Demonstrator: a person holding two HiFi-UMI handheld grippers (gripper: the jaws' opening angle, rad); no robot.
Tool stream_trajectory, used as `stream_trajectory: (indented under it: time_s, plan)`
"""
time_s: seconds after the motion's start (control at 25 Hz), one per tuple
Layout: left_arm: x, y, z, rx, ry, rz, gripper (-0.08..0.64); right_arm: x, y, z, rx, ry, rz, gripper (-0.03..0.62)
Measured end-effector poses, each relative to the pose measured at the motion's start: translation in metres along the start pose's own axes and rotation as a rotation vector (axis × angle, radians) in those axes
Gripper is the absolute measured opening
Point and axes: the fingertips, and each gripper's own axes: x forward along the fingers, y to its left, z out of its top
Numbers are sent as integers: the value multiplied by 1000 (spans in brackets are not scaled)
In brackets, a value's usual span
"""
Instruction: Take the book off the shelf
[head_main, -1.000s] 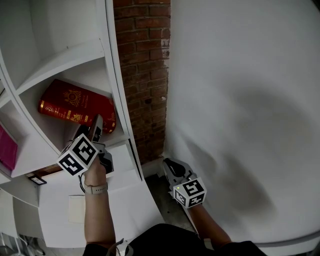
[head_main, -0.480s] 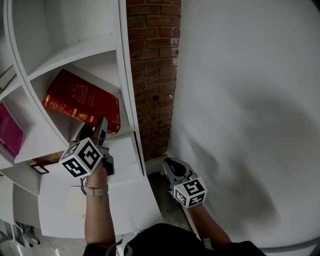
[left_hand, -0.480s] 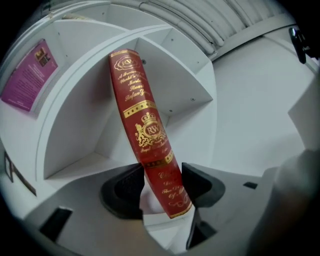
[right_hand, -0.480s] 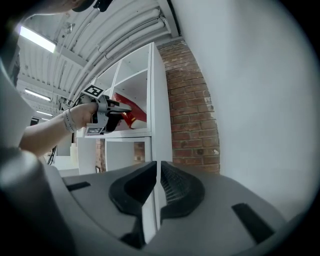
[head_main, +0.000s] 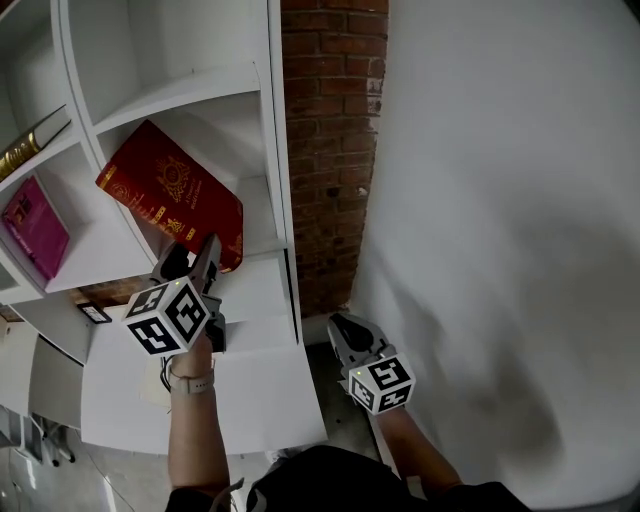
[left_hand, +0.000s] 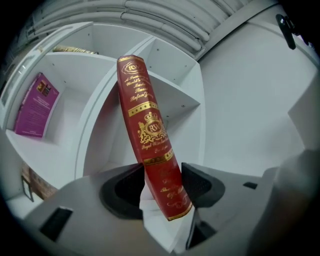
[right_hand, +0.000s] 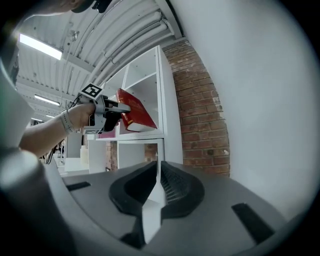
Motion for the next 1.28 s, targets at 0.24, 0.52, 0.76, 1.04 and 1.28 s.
stream_trajectory:
  time_s: [0.24, 0.52, 0.76, 1.04, 1.28]
  plan:
    - [-19, 3, 2, 61, 9, 34, 236, 1, 10, 4, -3, -13, 43, 32]
    - [-10, 2, 11, 163, -10, 85, 321, -1, 11, 2, 2, -16, 42, 32]
    - [7, 8, 19, 124, -44, 103, 316, -3, 6, 3, 3, -18, 21, 32]
    - [12, 12, 18, 92, -53, 102, 284, -6, -1, 3, 12, -17, -5, 32]
    - [1, 10, 12, 93, -41, 95, 257, -10, 4, 2, 13, -11, 8, 32]
